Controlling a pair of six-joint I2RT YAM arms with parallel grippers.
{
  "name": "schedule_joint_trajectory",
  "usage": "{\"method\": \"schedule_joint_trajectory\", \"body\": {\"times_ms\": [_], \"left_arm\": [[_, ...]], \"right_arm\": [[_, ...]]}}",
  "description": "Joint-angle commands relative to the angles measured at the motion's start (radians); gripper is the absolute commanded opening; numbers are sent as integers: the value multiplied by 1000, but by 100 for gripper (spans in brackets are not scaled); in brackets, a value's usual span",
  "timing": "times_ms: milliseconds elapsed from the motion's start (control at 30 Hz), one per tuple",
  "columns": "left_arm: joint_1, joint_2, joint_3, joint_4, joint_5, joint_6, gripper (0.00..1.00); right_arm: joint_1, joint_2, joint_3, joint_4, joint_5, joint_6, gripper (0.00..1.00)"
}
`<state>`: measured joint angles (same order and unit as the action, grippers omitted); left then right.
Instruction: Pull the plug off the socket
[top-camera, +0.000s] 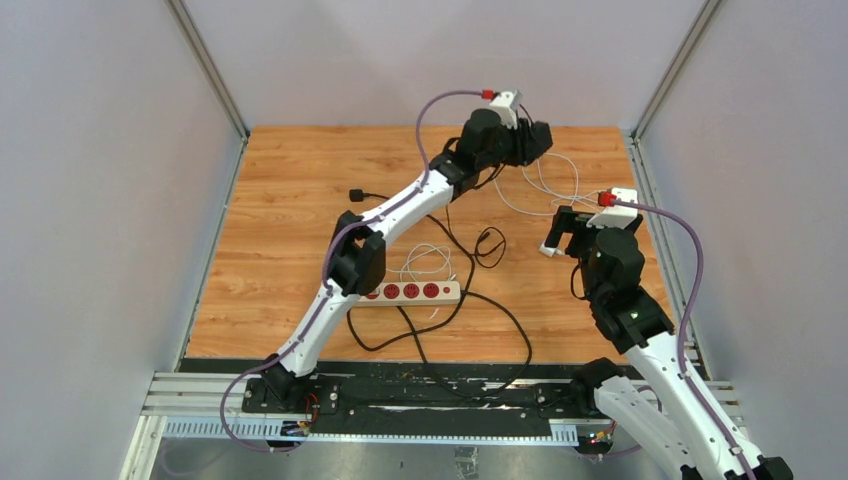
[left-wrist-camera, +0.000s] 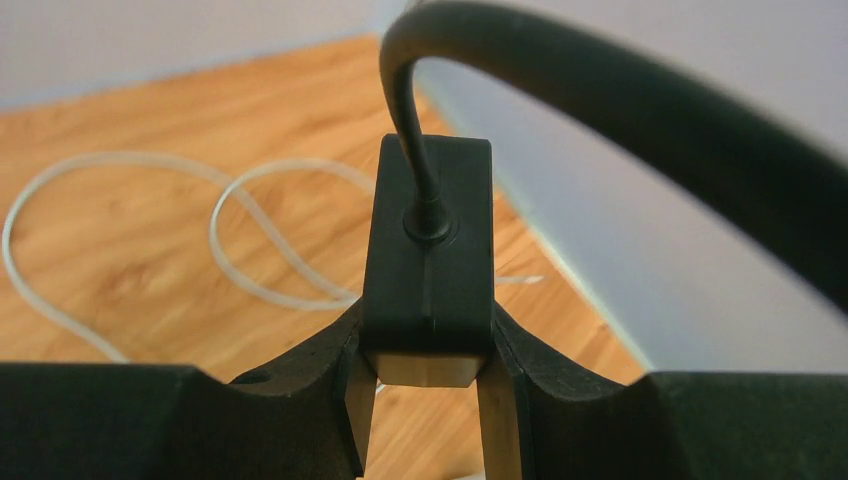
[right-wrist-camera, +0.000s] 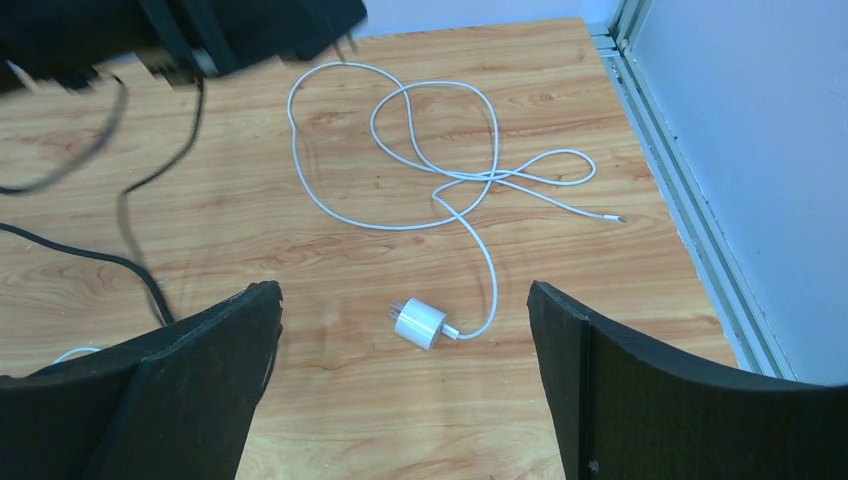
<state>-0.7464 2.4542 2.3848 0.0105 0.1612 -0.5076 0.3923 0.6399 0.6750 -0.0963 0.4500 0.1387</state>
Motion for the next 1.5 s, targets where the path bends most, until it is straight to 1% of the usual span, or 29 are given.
{"method": "schedule_joint_trajectory", "body": {"times_ms": [0, 100, 300, 500, 533, 567, 633, 667, 767, 800, 867, 900, 1033, 1167, 1233, 1367, 1400, 1467], "left_arm": [[-36, 25, 41, -3, -129, 78, 0], [-45, 76, 44, -35, -131, 48, 0], [-67, 176, 59, -29, -115, -21, 1], [-74, 281, 107, -15, -97, -112, 7], [-74, 294, 118, -15, -90, -126, 11], [-74, 304, 125, -15, -85, -141, 19], [-74, 309, 126, -15, -83, -144, 29], [-74, 307, 127, -14, -82, -138, 35], [-74, 289, 126, -27, -86, -118, 65], [-74, 279, 126, -37, -87, -110, 81], [-74, 252, 124, -59, -86, -84, 97], [-74, 236, 125, -73, -87, -69, 99], [-73, 149, 126, -159, -110, 5, 100], [-73, 24, 112, -288, -159, 130, 100], [-72, -59, 84, -346, -221, 185, 100], [-70, -264, -43, -459, -271, 290, 100], [-69, -330, -96, -483, -276, 315, 100], [-60, -476, -257, -510, -269, 349, 100]], "right_arm": [[-9, -2, -15, 29, 29, 17, 99], [-9, 14, -17, 29, 25, 18, 99], [-8, 42, -19, 24, 9, 17, 99], [-9, 42, -27, 22, 3, 23, 99], [-8, 44, -29, 22, 1, 23, 99], [-9, 45, -28, 21, 0, 24, 99], [-10, 48, -31, 20, -4, 25, 99], [-9, 49, -31, 19, -6, 25, 99], [-9, 50, -31, 20, -15, 29, 99], [-9, 51, -31, 19, -20, 30, 99], [-9, 52, -29, 16, -27, 34, 99], [-10, 52, -29, 14, -33, 37, 99], [-9, 50, -24, 11, -49, 47, 99], [-9, 61, -12, 2, -76, 42, 100], [-9, 75, 3, -16, -100, 38, 100], [-10, 107, 24, -28, -201, 13, 99], [-10, 116, 29, -21, -261, -13, 99], [-9, 140, 40, -6, -404, -65, 99]]}}
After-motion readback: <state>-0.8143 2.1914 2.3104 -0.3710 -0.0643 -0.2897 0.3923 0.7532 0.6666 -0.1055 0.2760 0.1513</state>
